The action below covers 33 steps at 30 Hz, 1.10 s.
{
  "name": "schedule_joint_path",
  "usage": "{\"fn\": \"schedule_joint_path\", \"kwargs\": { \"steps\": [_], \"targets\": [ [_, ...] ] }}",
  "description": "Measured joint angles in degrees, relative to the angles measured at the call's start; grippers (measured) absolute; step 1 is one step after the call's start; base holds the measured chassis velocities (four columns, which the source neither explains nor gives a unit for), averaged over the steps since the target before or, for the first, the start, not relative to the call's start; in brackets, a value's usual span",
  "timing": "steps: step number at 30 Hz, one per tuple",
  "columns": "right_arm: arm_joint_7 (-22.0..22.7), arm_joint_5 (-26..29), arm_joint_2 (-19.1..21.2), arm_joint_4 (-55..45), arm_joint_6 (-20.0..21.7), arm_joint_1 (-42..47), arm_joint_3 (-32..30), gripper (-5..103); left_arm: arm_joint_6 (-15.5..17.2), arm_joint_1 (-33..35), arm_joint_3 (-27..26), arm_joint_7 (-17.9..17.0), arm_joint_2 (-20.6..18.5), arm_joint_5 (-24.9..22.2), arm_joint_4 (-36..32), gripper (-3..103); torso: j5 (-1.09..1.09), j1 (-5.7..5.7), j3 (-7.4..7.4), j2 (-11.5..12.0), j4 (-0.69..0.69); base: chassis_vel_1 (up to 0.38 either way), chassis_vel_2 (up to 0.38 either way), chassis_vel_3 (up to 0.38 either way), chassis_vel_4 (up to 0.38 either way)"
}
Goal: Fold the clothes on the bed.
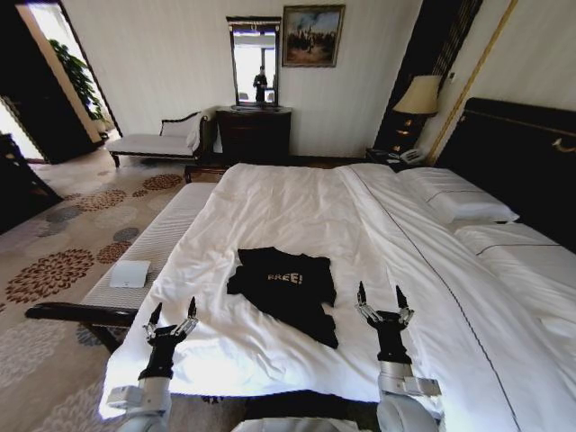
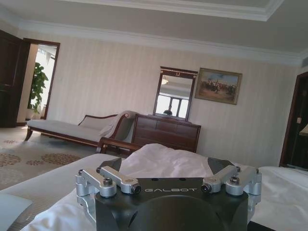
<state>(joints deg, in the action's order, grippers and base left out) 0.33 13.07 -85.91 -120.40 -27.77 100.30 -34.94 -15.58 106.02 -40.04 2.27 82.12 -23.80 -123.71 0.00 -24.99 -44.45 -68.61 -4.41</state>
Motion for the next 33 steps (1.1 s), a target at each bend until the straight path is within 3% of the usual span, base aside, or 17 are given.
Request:
{"fn": "schedule_joint_path", "kwargs": {
  "steps": [12,15,18,19,21,22,23,24,26,29,33],
  "targets": [
    [0.51,1.60,2.09,1.65,-0.02,-1.12,-0.16,100,1.42,-2.08,0.30,-0.94,0.24,0.81,2.14,100,0.00,0.00,0.00,0.00,0.01,-0.029,-0.029,-0.041,-0.039],
    [0.74,1.84,2.41,2.09,-0.15,-1.24,-0.24,100,3.30,-3.28,0.74,-2.50,0.23,0.49,2.39,100,0.00,0.00,0.00,0.00,0.01,0.000,0.000,0.000,0.000],
    [1.01,2.21,2.88,2.58,-0.53,-1.24,-0.61,100,9.54,-5.81,1.89,-6.60,0.41,-2.50,1.32,100,0.00,0.00,0.00,0.00,-0.01,0.000,0.000,0.000,0.000],
    [1.40,2.93,3.51,2.86,-0.54,-1.42,-0.65,100,14.72,-7.94,2.30,-9.60,0.57,-4.52,0.76,100,0.01,0.00,0.00,0.00,-0.02,0.000,0.000,0.000,0.000],
    [1.53,3.18,3.77,2.97,-0.49,-1.61,-0.58,100,16.67,-8.63,2.29,-10.85,0.60,-5.00,0.59,100,-0.01,0.00,0.00,0.00,-0.02,0.000,0.000,0.000,0.000],
    [1.84,3.68,4.52,3.35,-0.16,-2.23,-0.27,100,22.14,-10.10,2.15,-14.55,0.45,-6.06,-0.15,100,-0.01,0.00,0.00,0.00,-0.01,0.000,0.000,0.000,0.000],
    [1.96,3.81,4.73,3.48,-0.01,-2.43,-0.14,100,23.81,-10.57,2.08,-15.81,0.26,-6.38,-0.39,100,-0.01,0.00,0.00,0.00,0.00,0.000,0.000,0.000,0.000],
    [2.64,4.80,5.65,4.03,0.70,-3.35,0.58,100,29.71,-13.20,1.69,-21.09,-1.05,-8.91,-0.92,100,0.02,0.00,0.00,0.00,0.02,0.000,0.000,0.000,0.000],
    [2.93,5.32,5.88,4.17,0.99,-3.60,0.85,100,31.12,-14.32,1.63,-22.46,-1.55,-10.28,-0.72,100,0.02,0.00,0.00,0.00,0.02,0.000,0.000,0.000,0.000],
    [4.76,8.56,6.42,5.22,2.23,-4.76,1.88,100,35.91,-21.53,2.11,-26.37,-3.98,-18.94,3.69,100,-0.02,0.00,0.00,0.00,-0.01,0.000,0.000,0.000,0.000],
    [5.44,8.99,6.37,7.45,2.04,-6.10,1.98,100,36.34,-27.19,3.30,-25.19,-4.68,-24.16,8.64,100,-0.01,0.00,-0.01,0.00,0.00,0.000,0.000,0.000,0.000]
  ]
}}
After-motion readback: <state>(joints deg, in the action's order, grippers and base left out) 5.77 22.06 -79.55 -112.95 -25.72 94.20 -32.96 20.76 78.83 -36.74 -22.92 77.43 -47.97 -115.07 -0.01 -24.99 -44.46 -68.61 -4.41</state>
